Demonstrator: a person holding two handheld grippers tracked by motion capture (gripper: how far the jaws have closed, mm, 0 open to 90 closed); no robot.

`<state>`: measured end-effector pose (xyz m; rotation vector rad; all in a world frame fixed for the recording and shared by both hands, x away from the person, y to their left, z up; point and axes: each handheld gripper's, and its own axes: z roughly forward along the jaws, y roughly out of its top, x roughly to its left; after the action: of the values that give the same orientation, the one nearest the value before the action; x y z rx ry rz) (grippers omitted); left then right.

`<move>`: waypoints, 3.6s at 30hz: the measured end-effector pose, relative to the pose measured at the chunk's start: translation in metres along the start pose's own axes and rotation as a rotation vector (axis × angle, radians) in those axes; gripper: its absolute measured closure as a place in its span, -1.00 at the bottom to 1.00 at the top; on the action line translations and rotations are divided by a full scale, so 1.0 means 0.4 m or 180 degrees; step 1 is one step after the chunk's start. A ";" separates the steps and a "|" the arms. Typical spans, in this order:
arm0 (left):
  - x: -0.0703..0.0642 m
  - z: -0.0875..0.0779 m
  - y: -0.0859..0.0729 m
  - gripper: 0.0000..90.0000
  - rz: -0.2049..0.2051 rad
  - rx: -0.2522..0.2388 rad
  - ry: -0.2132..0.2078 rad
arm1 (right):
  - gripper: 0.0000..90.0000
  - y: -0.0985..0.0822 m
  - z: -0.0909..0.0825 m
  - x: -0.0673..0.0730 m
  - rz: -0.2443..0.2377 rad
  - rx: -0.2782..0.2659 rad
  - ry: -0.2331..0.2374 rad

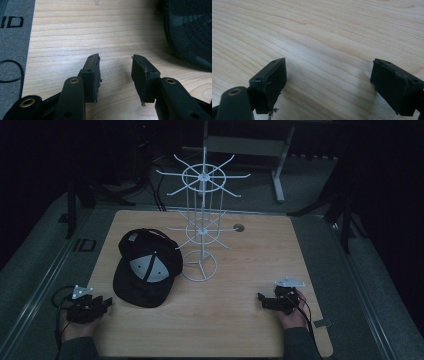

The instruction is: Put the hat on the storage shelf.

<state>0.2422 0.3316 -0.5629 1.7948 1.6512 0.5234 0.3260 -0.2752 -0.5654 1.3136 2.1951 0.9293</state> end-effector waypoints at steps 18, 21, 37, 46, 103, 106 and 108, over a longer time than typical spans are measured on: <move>-0.001 -0.026 0.024 0.28 -0.0061 -0.0033 -0.0027 | -0.71 0.001 0.001 -0.001 -0.0010 -0.0002 0.0002; -0.001 -0.036 0.029 0.22 -0.0067 -0.0102 -0.0063 | -0.71 0.001 0.001 -0.001 -0.0012 -0.0004 0.0002; 0.000 -0.071 0.052 0.12 -0.0115 -0.0356 -0.0277 | -0.71 0.001 0.001 -0.001 -0.0011 -0.0002 0.0002; -0.013 -0.076 0.073 0.06 -0.0017 -0.0393 -0.0375 | -0.71 0.001 0.001 -0.001 -0.0011 -0.0003 0.0002; -0.099 0.064 0.132 0.27 0.0520 0.0263 -0.1514 | -0.71 0.002 0.002 -0.001 -0.0013 0.0001 -0.0001; -0.111 0.077 0.141 0.31 0.0523 0.0366 -0.1534 | -0.71 0.002 0.001 -0.001 -0.0015 0.0004 -0.0001; -0.116 0.081 0.143 0.35 0.0515 0.0392 -0.1584 | -0.71 0.002 0.001 -0.001 -0.0015 0.0004 -0.0001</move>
<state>0.2995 0.2795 -0.5410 1.9602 1.2238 0.0288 0.3270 -0.2751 -0.5653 1.3087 2.1980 0.9259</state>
